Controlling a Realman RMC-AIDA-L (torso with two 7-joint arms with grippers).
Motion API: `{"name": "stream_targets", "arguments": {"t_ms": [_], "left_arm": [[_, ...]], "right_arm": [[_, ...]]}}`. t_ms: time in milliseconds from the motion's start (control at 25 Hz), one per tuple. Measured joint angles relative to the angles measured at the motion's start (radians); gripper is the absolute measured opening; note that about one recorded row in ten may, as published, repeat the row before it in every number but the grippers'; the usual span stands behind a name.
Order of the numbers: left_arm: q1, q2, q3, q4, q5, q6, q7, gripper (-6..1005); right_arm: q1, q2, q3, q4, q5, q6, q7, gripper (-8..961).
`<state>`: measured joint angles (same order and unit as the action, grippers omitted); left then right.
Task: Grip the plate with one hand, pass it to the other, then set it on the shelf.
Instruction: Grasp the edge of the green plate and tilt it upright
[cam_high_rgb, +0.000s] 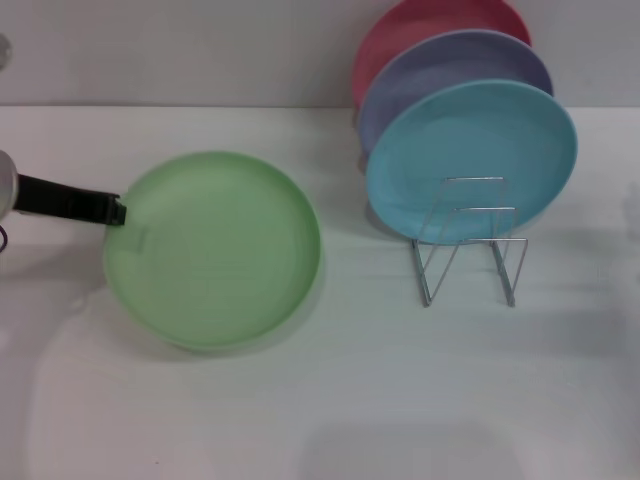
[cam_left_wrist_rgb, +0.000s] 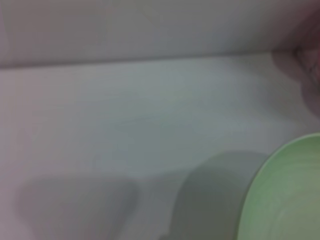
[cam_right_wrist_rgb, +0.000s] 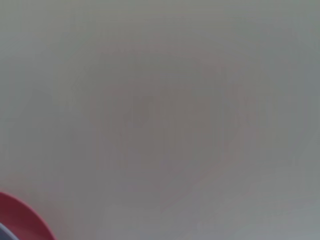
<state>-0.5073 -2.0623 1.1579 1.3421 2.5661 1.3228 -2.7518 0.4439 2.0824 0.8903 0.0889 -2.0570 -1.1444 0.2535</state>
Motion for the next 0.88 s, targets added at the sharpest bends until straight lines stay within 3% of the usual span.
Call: {"name": "stream_targets", "arguments": {"t_ms": [240,360,640,880], "left_arm": [[0.085,0.0,-0.004,0.132,-0.067,-0.024,0.028,28],[0.111,-0.001,-0.009,0.14,-0.117,-0.053,0.064,28],[0.201,-0.001,-0.012,0.11,-0.392,-0.184,0.279,28],[0.234,-0.004,-0.012,0.043,-0.57,-0.236,0.453,28]], "right_arm": [[0.005,-0.004,-0.008,0.004,-0.005,-0.01,0.01,610],[0.006,-0.004,-0.007,0.005,-0.005,-0.01,0.01,610],[0.013,-0.004,-0.008,0.005,-0.006,-0.004,0.011,610],[0.013,-0.003,-0.008,0.004,-0.006,-0.001,0.011,611]]}}
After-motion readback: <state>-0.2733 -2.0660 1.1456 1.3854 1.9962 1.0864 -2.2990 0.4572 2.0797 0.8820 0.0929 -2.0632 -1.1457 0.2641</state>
